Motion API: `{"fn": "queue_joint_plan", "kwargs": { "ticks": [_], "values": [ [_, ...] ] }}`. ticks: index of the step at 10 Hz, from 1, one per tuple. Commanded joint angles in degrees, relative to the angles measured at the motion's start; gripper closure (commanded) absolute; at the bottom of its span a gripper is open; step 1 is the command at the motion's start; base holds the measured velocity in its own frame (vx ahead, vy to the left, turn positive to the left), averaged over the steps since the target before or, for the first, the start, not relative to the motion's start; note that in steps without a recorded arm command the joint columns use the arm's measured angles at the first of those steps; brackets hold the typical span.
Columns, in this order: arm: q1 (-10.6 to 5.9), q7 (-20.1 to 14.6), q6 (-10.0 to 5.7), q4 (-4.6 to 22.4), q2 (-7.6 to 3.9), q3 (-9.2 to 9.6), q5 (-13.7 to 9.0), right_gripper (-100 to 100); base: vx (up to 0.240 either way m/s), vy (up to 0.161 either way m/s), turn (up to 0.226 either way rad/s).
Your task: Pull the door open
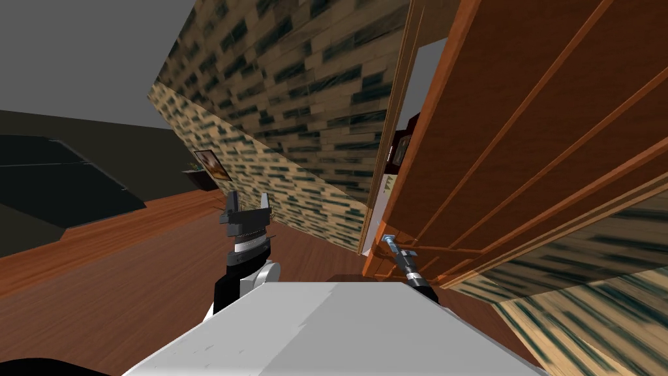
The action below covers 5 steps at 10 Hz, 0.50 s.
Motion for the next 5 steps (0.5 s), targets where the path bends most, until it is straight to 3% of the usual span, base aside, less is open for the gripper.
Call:
{"fn": "queue_joint_plan", "kwargs": {
  "ticks": [1,5],
  "values": [
    [1.08,-0.7,-1.26,-0.4,-0.56,0.66,0.1,100,-0.211,-0.057,0.192],
    [3.45,-2.7,-5.53,0.6,-2.42,2.42,0.2,100,-0.240,-0.079,0.178]
  ]
}}
